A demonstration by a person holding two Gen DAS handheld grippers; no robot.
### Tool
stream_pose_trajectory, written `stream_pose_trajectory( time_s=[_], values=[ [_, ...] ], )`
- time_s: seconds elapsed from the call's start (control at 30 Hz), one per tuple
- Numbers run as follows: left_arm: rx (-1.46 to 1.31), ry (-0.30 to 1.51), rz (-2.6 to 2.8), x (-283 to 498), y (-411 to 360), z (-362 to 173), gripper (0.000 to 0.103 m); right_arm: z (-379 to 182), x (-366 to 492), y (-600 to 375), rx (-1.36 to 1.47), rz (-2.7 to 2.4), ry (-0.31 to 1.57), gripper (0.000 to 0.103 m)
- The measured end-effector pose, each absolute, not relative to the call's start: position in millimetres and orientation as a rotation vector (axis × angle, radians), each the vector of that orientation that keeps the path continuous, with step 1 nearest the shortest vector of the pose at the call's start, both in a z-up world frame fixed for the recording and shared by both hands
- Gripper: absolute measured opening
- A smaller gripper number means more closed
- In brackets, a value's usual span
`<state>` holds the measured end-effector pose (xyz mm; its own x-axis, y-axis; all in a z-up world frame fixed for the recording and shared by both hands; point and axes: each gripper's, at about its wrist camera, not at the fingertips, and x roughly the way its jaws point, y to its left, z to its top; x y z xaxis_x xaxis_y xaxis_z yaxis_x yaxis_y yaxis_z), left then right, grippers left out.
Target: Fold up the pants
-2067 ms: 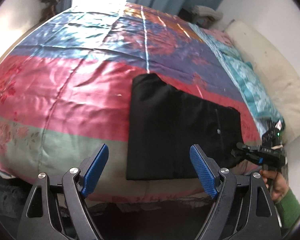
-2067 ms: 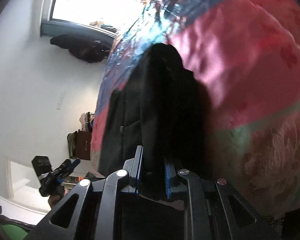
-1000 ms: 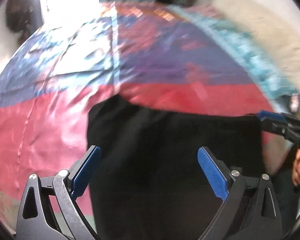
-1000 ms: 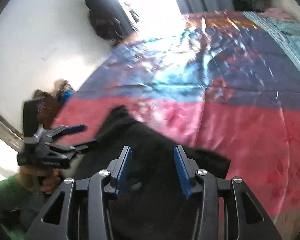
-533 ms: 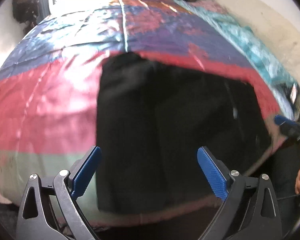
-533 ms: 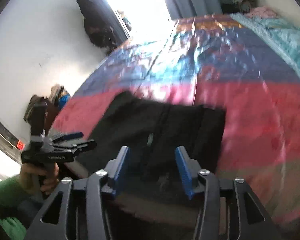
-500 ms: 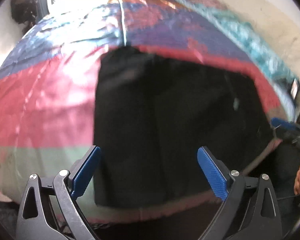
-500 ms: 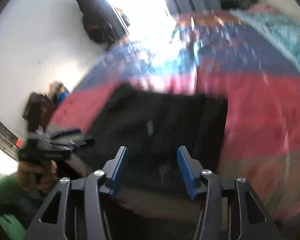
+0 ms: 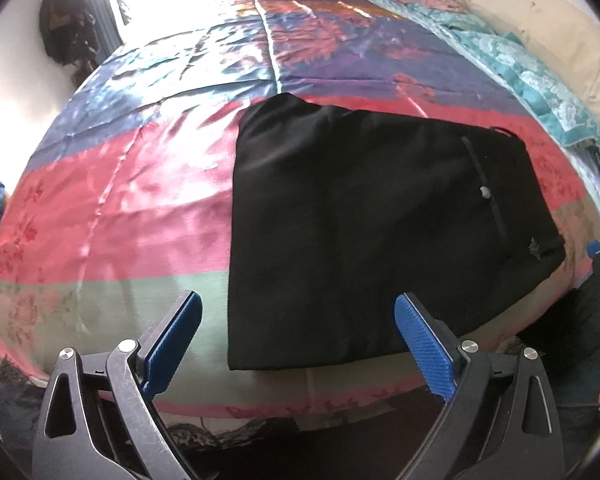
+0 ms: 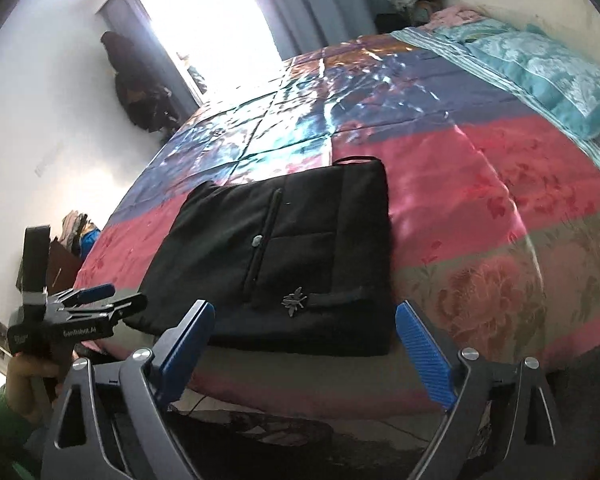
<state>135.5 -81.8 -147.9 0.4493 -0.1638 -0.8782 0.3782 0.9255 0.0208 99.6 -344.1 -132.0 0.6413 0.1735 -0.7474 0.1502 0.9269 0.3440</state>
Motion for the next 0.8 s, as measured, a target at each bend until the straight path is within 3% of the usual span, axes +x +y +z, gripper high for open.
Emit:
stream_pose_trajectory(
  time_s=[0.5,0.8],
  values=[
    [0.223,1.075,-0.327,140,-76,-152,0.098,-146,115,-349,0.431,-0.007,0.900,0.092],
    [0.035,1.150,-0.371,167,-38,-157,0.098,-149,116,-353,0.458,-0.007,0.902,0.092]
  ],
)
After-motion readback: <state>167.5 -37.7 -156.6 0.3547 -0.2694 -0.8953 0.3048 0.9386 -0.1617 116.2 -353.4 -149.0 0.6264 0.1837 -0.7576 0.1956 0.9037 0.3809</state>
